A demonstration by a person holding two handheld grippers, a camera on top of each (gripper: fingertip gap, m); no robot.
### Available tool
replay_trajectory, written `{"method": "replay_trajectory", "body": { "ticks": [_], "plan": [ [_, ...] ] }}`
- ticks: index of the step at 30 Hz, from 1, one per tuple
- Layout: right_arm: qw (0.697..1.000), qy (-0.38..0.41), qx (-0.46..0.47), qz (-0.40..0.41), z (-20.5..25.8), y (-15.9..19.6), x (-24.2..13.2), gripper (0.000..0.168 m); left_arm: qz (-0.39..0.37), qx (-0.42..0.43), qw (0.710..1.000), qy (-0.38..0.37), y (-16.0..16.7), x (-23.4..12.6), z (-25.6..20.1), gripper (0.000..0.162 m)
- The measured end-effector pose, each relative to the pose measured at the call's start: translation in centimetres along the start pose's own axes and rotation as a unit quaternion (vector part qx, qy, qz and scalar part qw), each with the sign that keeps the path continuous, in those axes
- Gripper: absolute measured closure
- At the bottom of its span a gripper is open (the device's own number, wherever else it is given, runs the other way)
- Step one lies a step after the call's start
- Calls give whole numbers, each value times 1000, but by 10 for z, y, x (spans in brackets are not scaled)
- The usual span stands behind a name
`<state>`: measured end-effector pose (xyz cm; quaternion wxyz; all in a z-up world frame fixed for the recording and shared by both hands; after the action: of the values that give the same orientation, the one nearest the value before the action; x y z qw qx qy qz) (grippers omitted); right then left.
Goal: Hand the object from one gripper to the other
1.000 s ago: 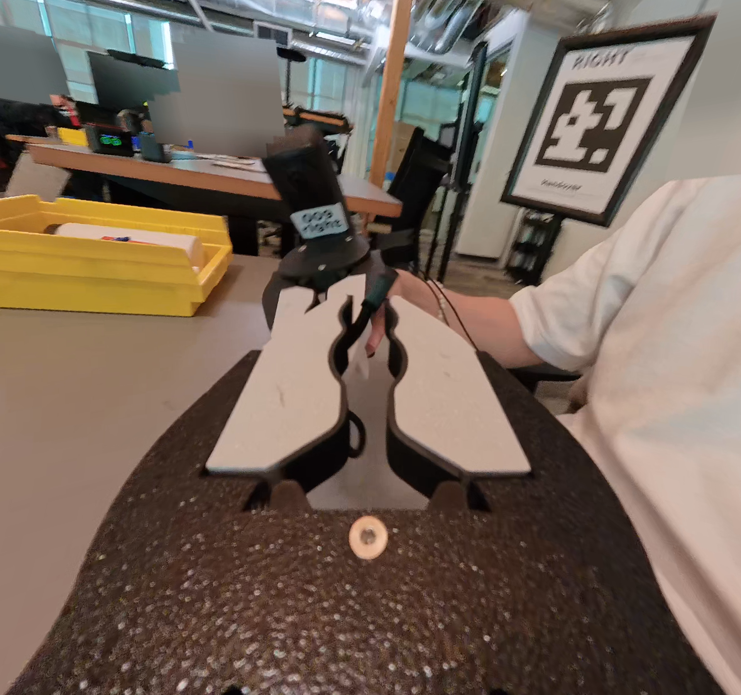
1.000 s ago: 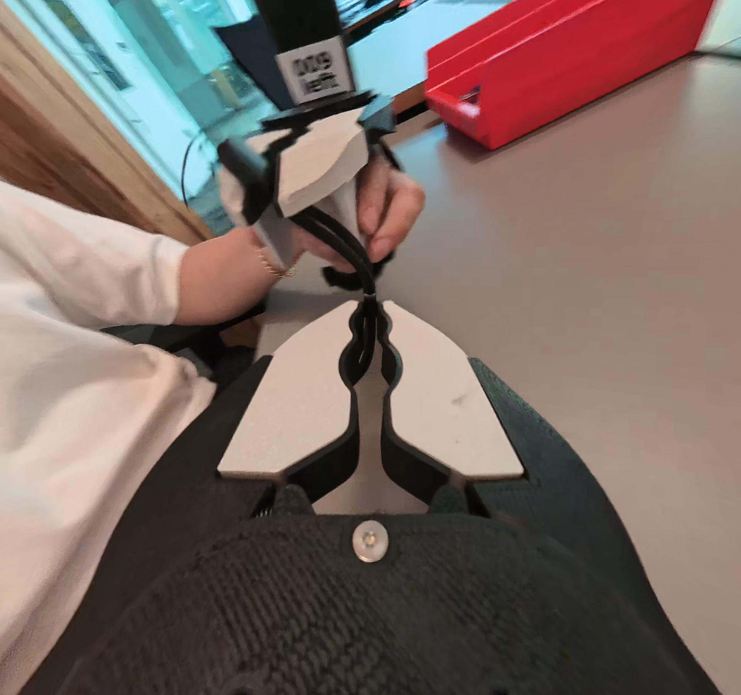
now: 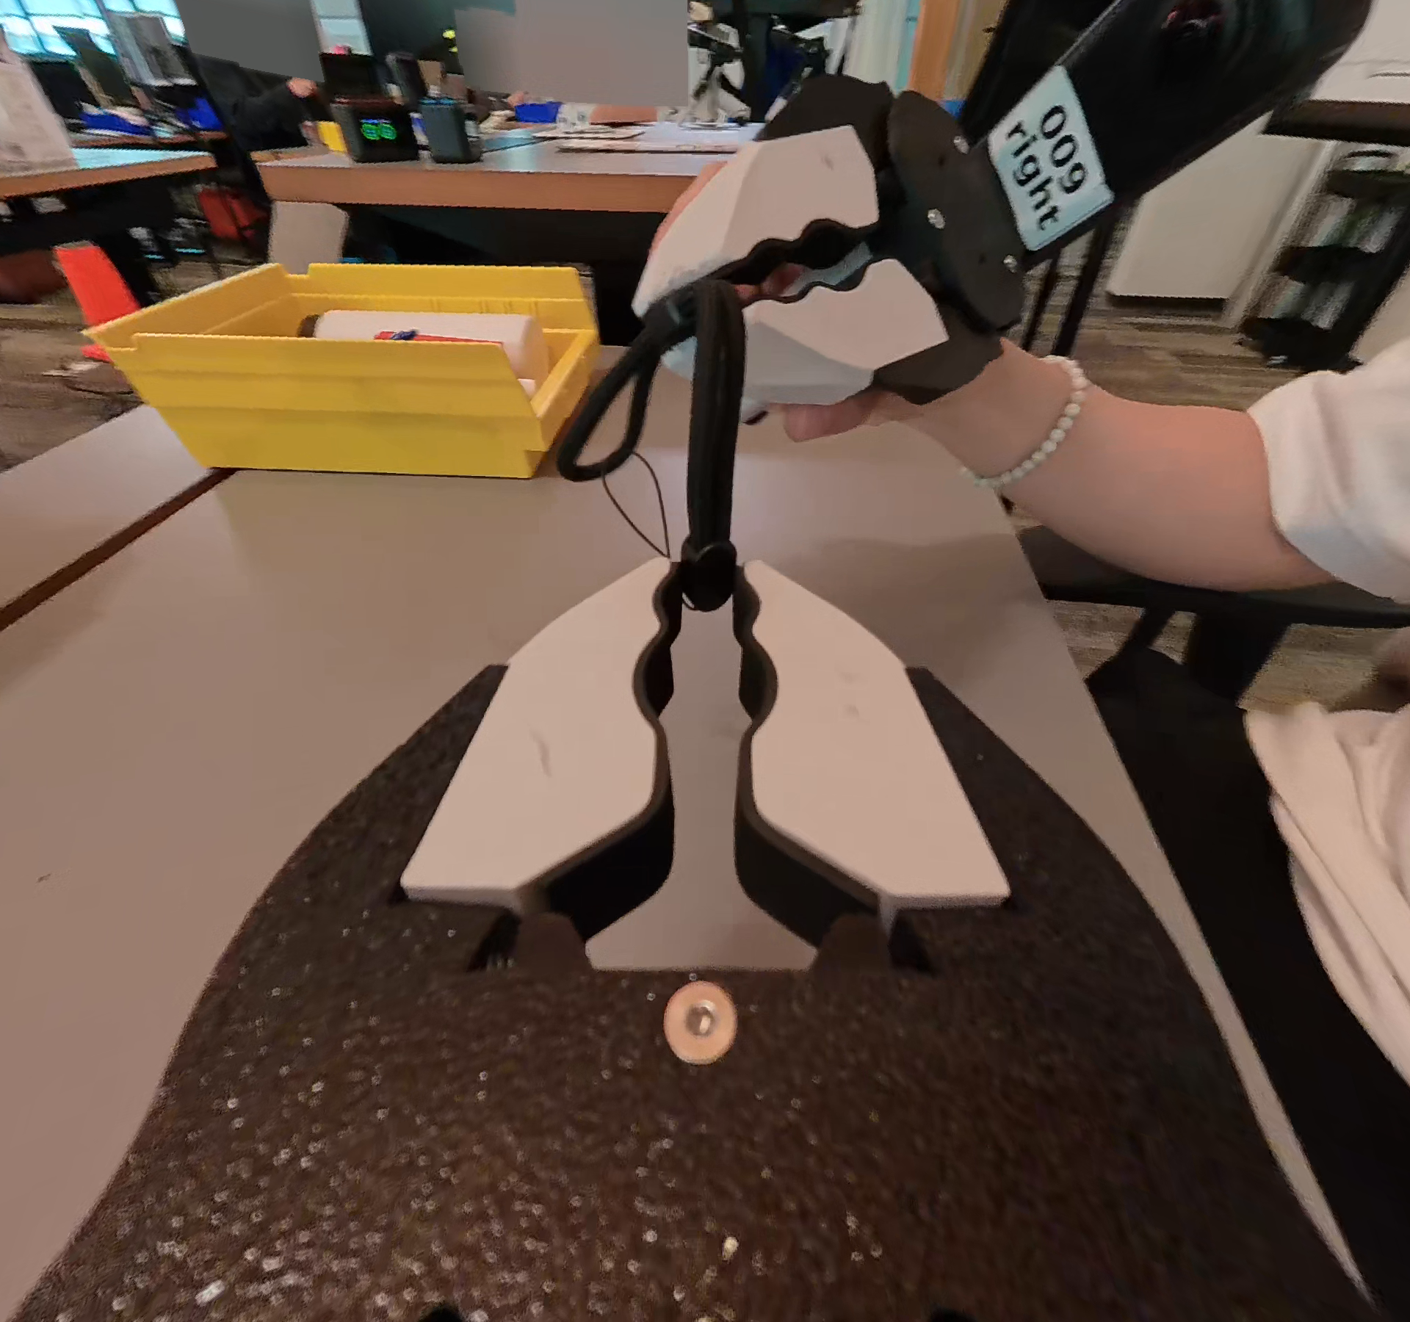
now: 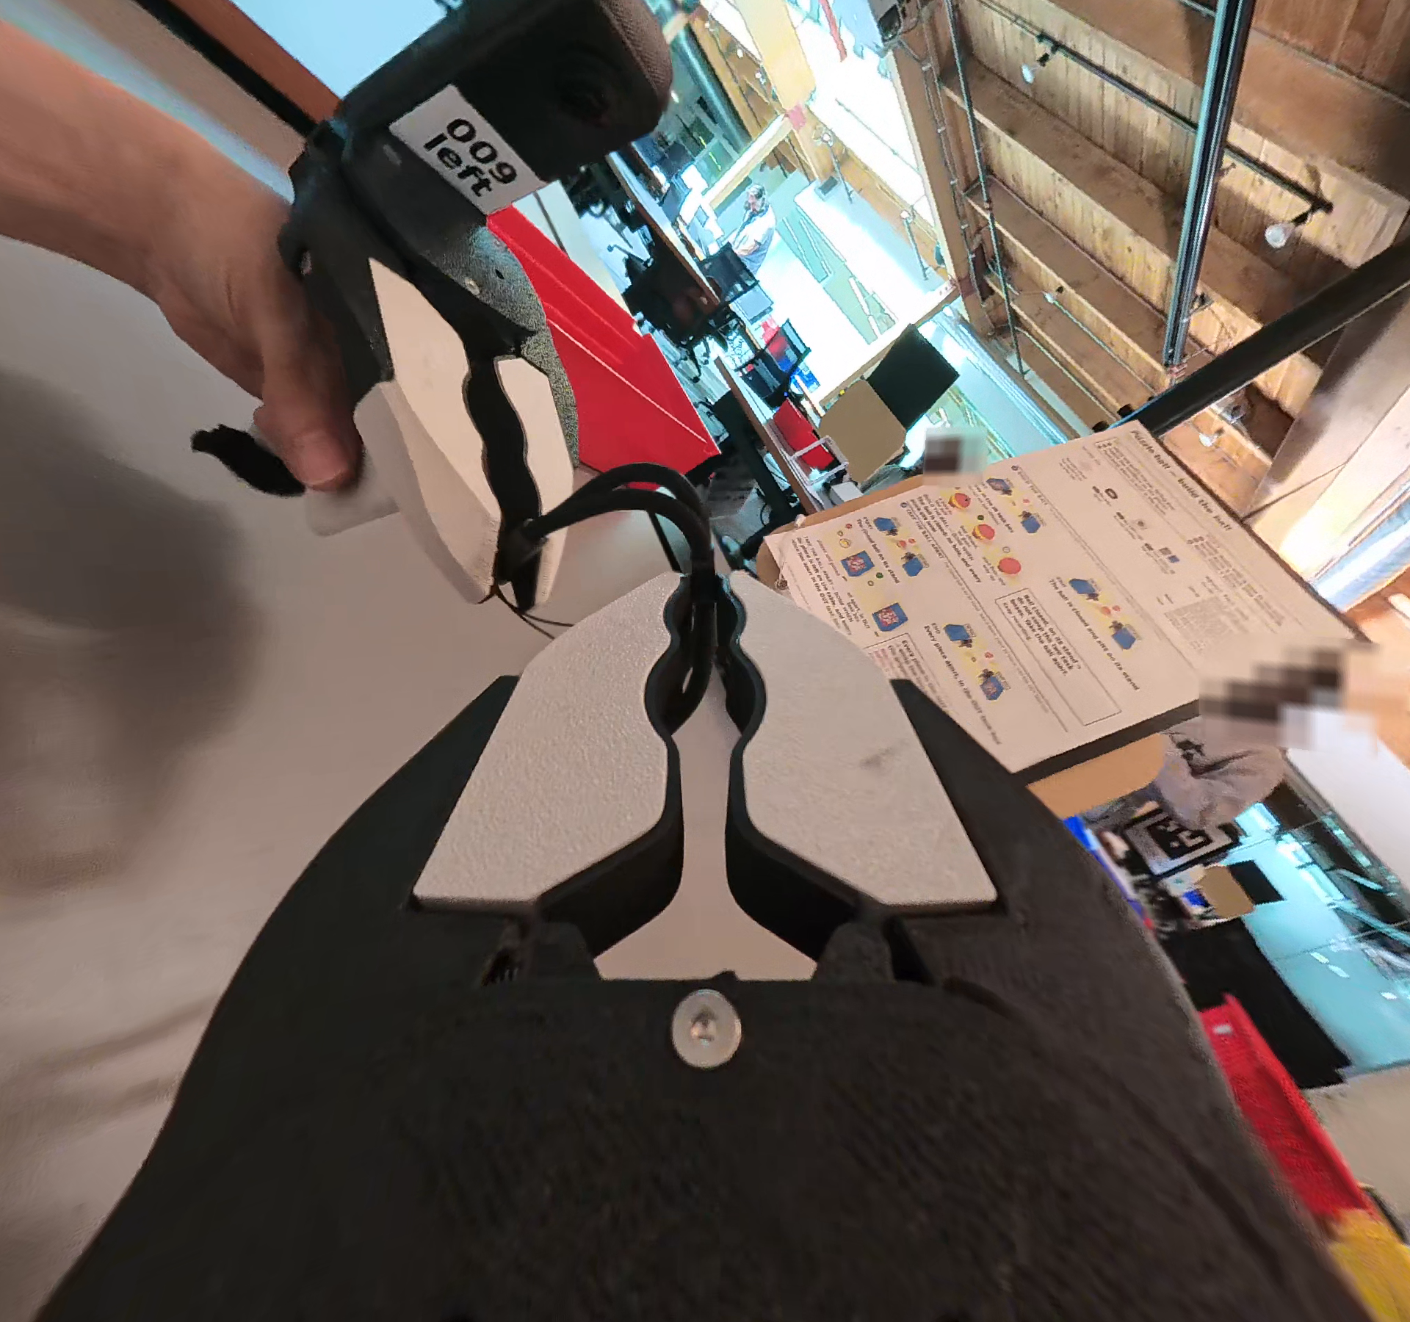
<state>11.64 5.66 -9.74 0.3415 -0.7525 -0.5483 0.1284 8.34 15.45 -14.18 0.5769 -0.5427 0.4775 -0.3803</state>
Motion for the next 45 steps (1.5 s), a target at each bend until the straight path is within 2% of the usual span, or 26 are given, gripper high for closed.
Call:
{"method": "replay_trajectory", "body": {
  "ticks": [2, 8, 10, 13, 15, 17, 19, 22, 25, 26, 29, 33, 36, 41, 42, 45],
  "plan": [
    [999, -6, 31, 4, 0, 2, 0, 163, 0, 8, 1000, -21, 1, -2, 4, 150],
    [990, -35, 131, 40, -2, 11, 0, 143, -14, 23, 996, -90, 0, -18, 18, 150],
    [975, -66, 203, 63, -2, 17, 0, 127, -22, 40, 993, -105, -4, -23, 19, 150],
    [924, -116, 353, 89, 1, 23, 1, 108, -27, 54, 992, -108, -7, -26, 18, 150],
    [869, -158, 456, 110, 5, 26, 2, 95, -32, 63, 993, -94, -8, -26, 16, 150],
    [799, -219, 547, 120, 10, 28, -1, 92, -39, 77, 994, -67, -8, -25, 10, 150],
    [724, -272, 622, 119, 14, 31, -3, 95, -52, 82, 995, -39, -8, -24, 6, 150],
    [664, -291, 678, 123, 20, 41, -2, 97, -77, 74, 994, 1, -9, -24, 0, 150],
    [584, -359, 719, 111, 31, 37, -4, 95, -90, 90, 992, 6, -11, -24, -2, 150],
    [566, -369, 730, 106, 34, 35, -3, 95, -90, 98, 991, 2, -11, -25, -2, 150],
    [534, -388, 746, 89, 41, 28, 2, 91, -84, 137, 987, -16, -10, -26, -2, 151],
    [455, -366, 811, 46, 31, 22, 12, 99, -41, 203, 977, -45, -4, -24, -1, 150],
    [434, -333, 836, 46, 27, 25, 18, 106, -20, 225, 973, -54, 1, -21, 0, 150],
    [414, -308, 856, 40, 23, 36, 19, 140, -20, 232, 971, -50, 2, -19, -2, 150],
    [411, -308, 858, 36, 22, 37, 19, 148, -20, 232, 971, -50, 2, -19, -2, 150],
    [417, -312, 853, 39, 24, 36, 18, 155, -20, 230, 972, -49, 3, -19, -1, 150]
  ]
}}
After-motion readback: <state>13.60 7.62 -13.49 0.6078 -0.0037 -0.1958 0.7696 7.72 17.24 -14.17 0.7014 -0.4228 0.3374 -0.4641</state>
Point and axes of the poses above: each gripper's, where its closed fingertips meet, x out along the fingers, y out of its underside, z = x × y across the jaws, the point moved 5 cm from there along -x, back along the fingers, and after that the axes turned 14 degrees about y, right-handed, at the moved point
